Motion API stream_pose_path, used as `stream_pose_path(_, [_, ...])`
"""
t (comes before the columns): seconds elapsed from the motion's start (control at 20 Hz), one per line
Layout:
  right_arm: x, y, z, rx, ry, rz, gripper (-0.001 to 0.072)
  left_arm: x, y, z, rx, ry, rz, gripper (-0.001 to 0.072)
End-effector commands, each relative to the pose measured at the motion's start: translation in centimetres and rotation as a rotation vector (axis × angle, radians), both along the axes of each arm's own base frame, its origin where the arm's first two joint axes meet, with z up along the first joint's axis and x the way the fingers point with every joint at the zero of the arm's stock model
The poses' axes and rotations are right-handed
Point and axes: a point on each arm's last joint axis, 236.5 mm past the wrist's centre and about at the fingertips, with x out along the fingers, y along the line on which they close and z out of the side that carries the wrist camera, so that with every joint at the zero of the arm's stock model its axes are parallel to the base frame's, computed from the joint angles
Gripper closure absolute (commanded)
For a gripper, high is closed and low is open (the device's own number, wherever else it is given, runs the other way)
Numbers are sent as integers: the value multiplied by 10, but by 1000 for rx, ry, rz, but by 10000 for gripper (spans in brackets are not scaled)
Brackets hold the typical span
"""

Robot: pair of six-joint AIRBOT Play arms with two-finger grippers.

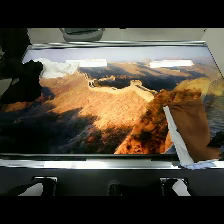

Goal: Fold the shirts.

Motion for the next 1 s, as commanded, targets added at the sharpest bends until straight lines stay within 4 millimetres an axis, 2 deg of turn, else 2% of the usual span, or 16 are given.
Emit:
stream_pose_path(0.0, [80,-75,102,-420,-355,124,124,4,1,59,21,-147,11,682])
stream_pose_path(0.05, [118,-87,163,-599,-518,187,125,8,12,85,73,-226,56,684])
stream_pose_path(0.1, [158,-78,227,-752,-685,275,125,13,32,104,142,-277,156,684])
stream_pose_path(0.15, [193,-50,267,-828,-813,377,125,18,56,110,239,-290,278,684])
stream_pose_path(0.2, [227,-4,284,-828,-902,502,125,21,73,102,336,-261,358,684])
stream_pose_path(0.25, [254,44,277,-778,-934,618,124,23,76,78,418,-175,379,683])
stream_pose_path(0.3, [274,99,250,-670,-921,726,124,24,66,40,447,-43,342,680])
stream_pose_path(0.35, [286,151,208,-527,-856,801,122,19,50,-2,443,111,289,639])
stream_pose_path(0.4, [288,188,167,-414,-759,857,115,5,30,-53,427,309,216,396])
stream_pose_path(0.45, [280,222,117,-286,-611,912,83,-20,9,-101,406,516,128,108])
stream_pose_path(0.5, [262,250,71,-159,-458,980,48,-50,-12,-143,402,695,4,56])
stream_pose_path(0.55, [240,268,37,-43,-314,1040,49,-68,-26,-170,380,764,-50,62])
stream_pose_path(0.6, [223,277,17,40,-216,1088,52,-73,-33,-184,368,741,-49,64])
stream_pose_path(0.65, [215,280,5,70,-160,1103,54,-73,-35,-193,353,688,-12,106])
stream_pose_path(0.7, [214,275,0,64,-131,1103,55,-72,-36,-199,343,637,15,106])
stream_pose_path(0.95, [216,262,-3,7,-107,1102,55,-76,-33,-204,350,617,23,106])
